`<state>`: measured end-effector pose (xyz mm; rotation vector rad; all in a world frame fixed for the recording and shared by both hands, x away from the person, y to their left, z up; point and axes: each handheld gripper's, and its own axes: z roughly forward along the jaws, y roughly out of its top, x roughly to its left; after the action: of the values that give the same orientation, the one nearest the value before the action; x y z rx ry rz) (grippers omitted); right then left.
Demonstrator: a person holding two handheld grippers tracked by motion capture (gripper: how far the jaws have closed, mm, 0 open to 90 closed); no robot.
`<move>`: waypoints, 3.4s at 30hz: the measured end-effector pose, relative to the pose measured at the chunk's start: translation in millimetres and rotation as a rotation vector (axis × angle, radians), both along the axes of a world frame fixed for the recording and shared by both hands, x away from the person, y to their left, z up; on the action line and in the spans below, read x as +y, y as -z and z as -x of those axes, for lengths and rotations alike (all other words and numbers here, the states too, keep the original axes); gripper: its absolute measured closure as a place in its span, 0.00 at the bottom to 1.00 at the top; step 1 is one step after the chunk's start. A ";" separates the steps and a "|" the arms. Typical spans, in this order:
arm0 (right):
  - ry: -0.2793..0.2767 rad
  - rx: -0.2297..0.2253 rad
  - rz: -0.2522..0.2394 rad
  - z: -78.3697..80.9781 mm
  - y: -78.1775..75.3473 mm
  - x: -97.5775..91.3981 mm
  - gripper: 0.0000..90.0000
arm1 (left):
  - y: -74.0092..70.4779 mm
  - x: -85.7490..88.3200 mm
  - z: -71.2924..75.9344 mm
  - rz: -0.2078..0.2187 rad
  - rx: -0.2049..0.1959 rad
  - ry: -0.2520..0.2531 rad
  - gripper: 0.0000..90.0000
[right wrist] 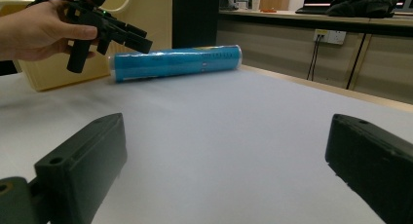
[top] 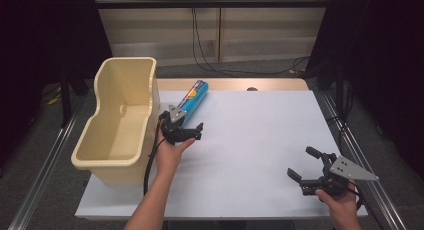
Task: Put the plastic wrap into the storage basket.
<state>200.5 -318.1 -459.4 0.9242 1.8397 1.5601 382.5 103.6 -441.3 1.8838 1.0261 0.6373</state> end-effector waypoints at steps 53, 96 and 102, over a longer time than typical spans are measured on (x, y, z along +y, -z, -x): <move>-0.025 0.005 0.003 0.4 -0.4 -0.5 0.01 | -0.9 -2.6 5.5 -0.188 0.435 -0.132 0.36; -0.028 0.006 0.024 1.2 -0.2 2.8 0.01 | 4.9 1.3 62.2 -0.037 0.640 -0.034 0.35; -0.031 0.007 0.028 1.1 -0.1 3.5 0.01 | 3.8 12.5 78.6 -0.043 0.644 -0.015 0.35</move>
<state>199.4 -314.6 -459.3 0.8935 1.8842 1.5467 303.8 116.1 -445.1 2.1751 1.4300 0.0413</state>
